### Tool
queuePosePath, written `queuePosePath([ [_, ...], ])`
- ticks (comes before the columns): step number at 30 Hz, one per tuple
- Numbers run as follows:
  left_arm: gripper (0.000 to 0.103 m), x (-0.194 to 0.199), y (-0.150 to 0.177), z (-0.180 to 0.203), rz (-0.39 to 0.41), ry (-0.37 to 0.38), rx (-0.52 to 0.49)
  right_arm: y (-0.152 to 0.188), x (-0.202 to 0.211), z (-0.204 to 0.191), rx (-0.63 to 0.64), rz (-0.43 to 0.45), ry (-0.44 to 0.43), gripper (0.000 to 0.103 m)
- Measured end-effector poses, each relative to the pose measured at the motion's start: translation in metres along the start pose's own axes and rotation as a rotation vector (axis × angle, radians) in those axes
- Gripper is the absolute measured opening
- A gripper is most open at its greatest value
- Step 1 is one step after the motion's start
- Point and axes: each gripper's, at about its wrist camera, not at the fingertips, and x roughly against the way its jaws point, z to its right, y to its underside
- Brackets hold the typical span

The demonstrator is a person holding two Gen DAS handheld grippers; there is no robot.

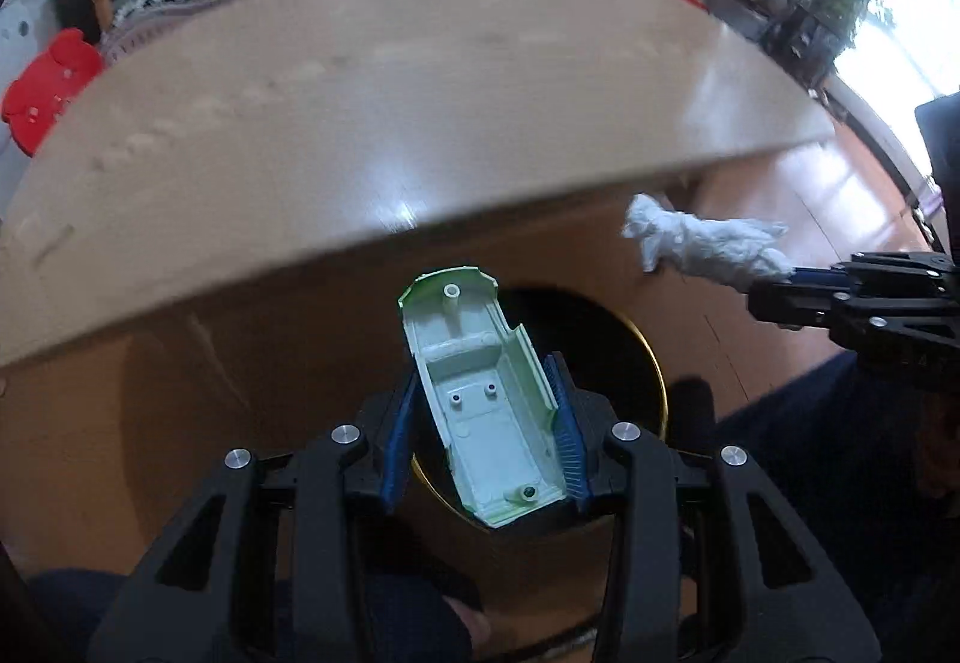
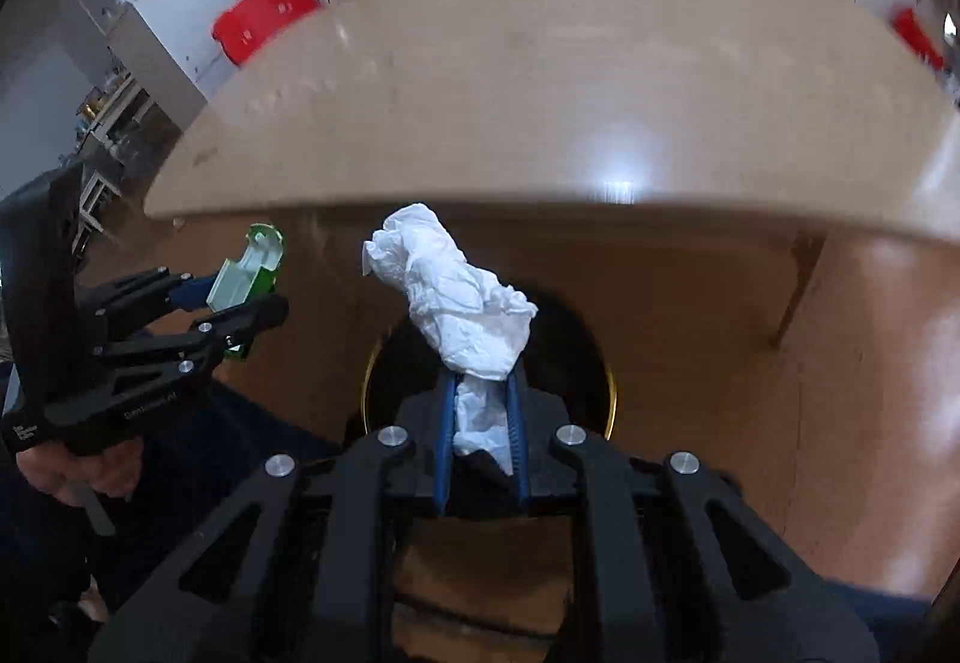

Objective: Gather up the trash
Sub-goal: 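Carry the plastic piece and tissue over the bin and open both grippers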

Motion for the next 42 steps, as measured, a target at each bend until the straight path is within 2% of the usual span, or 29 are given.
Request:
queuePosePath([
  [4,0.04,-0.02,0.003,0.009,-0.053,0.021,-0.013,-0.003,-0.013,0.001,-0.01,-0.036,0.007,0.016],
  [11,0.04,-0.023,-0.004,0.003,-0.055,0.046,0.035,-0.012,-0.022,-0.001,-0.009,-0.059,-0.004,0.016],
  [21,0.04,-0.032,-0.009,0.002,-0.095,0.062,0.025,-0.018,-0.024,0.002,-0.013,-0.065,-0.004,0.016],
  [38,0.04,-0.038,-0.013,0.004,-0.112,0.063,0.02,-0.018,-0.021,0.005,-0.024,-0.058,-0.009,0.017],
  [40,0.043,-0.039,-0.013,0.003,-0.111,0.062,0.027,-0.019,-0.02,0.006,-0.032,-0.057,-0.011,0.022],
  [42,0.054,-0.04,-0.014,0.002,-0.116,0.06,0.038,-0.02,-0.019,0.007,-0.035,-0.051,-0.008,0.029],
])
